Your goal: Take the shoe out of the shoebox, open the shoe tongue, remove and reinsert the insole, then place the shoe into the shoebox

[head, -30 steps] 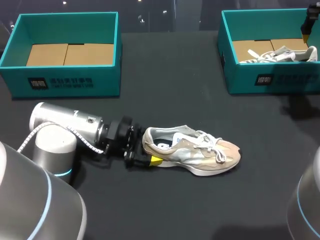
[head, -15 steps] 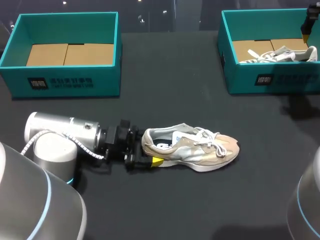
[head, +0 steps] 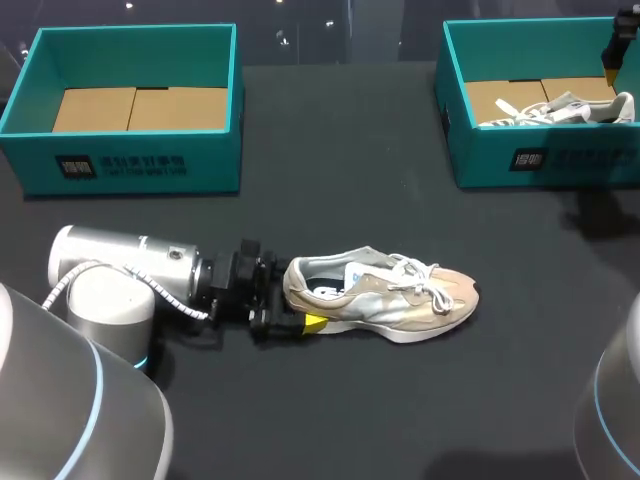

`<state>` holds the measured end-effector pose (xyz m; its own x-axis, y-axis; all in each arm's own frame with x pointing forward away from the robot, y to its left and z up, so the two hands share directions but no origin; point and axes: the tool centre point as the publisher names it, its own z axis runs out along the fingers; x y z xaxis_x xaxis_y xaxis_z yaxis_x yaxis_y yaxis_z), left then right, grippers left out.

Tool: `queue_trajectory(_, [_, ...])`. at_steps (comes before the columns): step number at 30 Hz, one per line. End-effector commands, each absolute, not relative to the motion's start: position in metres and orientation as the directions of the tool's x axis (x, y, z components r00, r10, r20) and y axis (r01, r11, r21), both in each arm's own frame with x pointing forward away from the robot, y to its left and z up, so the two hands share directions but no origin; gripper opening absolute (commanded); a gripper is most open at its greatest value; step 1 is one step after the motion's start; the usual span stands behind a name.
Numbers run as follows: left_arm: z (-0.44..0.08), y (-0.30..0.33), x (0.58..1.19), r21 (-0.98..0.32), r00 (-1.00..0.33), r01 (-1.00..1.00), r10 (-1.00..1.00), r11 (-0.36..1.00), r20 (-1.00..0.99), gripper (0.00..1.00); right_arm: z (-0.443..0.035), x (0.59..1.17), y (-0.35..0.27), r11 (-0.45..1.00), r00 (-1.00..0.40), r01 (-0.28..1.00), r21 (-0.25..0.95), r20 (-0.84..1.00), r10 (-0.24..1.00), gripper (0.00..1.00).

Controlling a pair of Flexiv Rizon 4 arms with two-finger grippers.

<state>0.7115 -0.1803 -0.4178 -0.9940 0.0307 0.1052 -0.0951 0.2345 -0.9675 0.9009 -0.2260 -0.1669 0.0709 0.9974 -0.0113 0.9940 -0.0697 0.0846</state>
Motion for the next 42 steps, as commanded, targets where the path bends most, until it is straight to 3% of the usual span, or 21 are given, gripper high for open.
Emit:
queue_trajectory(1, [-0.42, -0.18, 0.713, -0.967, -0.994, -0.095, 0.028, 0.235, 0.104, 0.0, -0.167, 0.901, -0.226, -0.071, 0.072, 0.994, 0.084, -0.012, 0.997, 1.0])
queue_trajectory(8, [-0.42, -0.18, 0.713, -0.967, -0.994, -0.095, 0.028, 0.235, 0.104, 0.0, -0.167, 0.901, -0.226, -0.071, 0.072, 0.994, 0.084, -0.012, 0.997, 1.0])
queue_trajectory(20, [-0.42, -0.18, 0.713, -0.967, -0.994, -0.095, 0.028, 0.235, 0.104, 0.0, -0.154, 0.825, -0.144, -0.168, 0.174, 0.977, 0.13, -0.038, 0.984, 1.0])
queue_trajectory(34, [-0.42, -0.18, 0.713, -0.967, -0.994, -0.095, 0.028, 0.235, 0.104, 0.0, -0.163, 0.751, -0.031, -0.187, 0.195, 0.975, 0.12, -0.049, 0.98, 1.0])
queue_trajectory(42, [-0.42, -0.18, 0.713, -0.967, -0.994, -0.095, 0.028, 0.235, 0.104, 0.0, -0.163, 0.749, -0.025, -0.18, 0.186, 0.977, 0.113, -0.044, 0.981, 1.0])
